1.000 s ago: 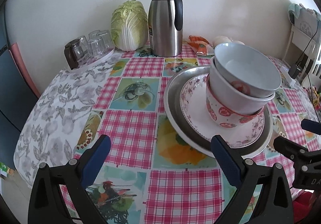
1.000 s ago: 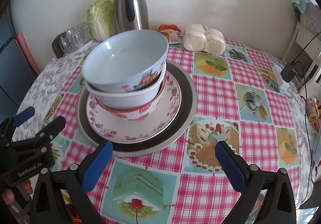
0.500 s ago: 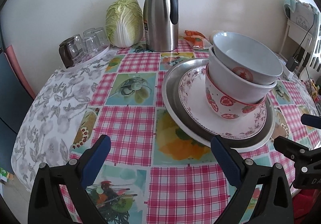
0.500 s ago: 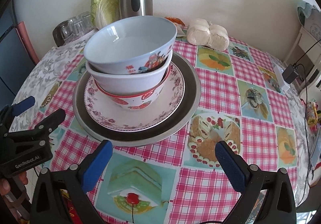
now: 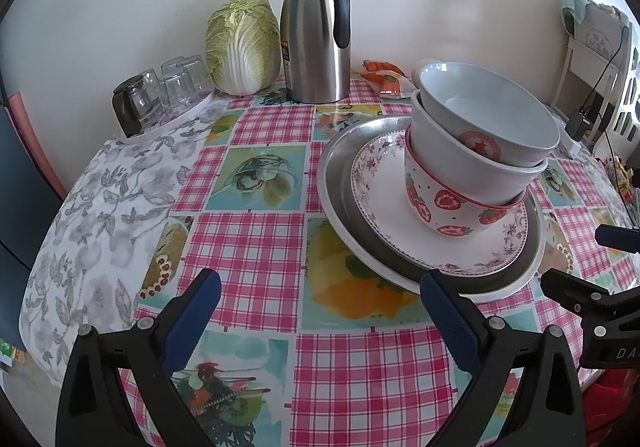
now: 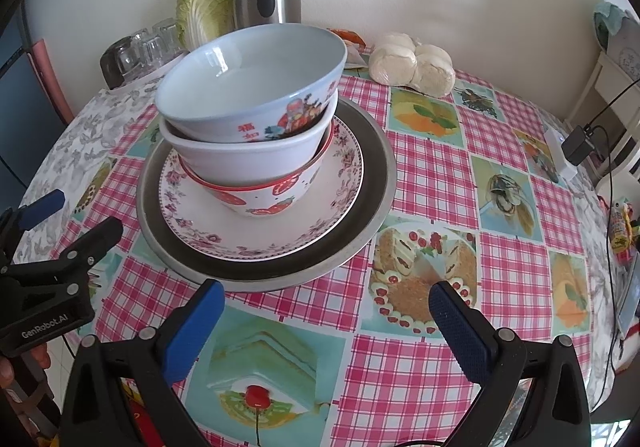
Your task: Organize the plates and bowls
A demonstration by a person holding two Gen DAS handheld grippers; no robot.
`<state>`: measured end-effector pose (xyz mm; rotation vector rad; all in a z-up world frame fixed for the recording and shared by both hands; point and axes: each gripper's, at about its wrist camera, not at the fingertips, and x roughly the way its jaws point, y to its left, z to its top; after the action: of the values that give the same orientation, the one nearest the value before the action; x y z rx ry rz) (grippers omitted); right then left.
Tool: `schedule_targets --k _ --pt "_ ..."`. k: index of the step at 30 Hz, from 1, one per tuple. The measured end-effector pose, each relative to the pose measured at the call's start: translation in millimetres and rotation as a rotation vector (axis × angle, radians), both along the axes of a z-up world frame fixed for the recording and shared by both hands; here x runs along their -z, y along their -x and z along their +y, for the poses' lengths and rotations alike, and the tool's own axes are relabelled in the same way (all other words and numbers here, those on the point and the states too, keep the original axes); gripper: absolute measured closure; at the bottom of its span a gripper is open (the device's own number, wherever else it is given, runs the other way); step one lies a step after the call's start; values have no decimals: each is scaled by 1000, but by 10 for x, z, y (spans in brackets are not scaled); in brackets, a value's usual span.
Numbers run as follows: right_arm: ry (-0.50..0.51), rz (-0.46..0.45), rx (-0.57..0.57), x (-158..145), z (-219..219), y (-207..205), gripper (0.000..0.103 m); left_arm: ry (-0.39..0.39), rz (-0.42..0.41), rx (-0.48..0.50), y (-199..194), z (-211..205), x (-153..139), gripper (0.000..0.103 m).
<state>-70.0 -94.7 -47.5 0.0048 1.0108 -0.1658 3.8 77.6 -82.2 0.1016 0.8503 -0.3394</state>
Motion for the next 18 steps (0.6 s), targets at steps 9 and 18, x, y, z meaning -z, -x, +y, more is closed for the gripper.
schedule_targets --k 9,18 --pt "13 2 -3 -18 6 16 0 3 7 1 1 16 16 3" --pt "18 8 -4 -18 9 19 0 8 13 -2 -5 24 24 3"
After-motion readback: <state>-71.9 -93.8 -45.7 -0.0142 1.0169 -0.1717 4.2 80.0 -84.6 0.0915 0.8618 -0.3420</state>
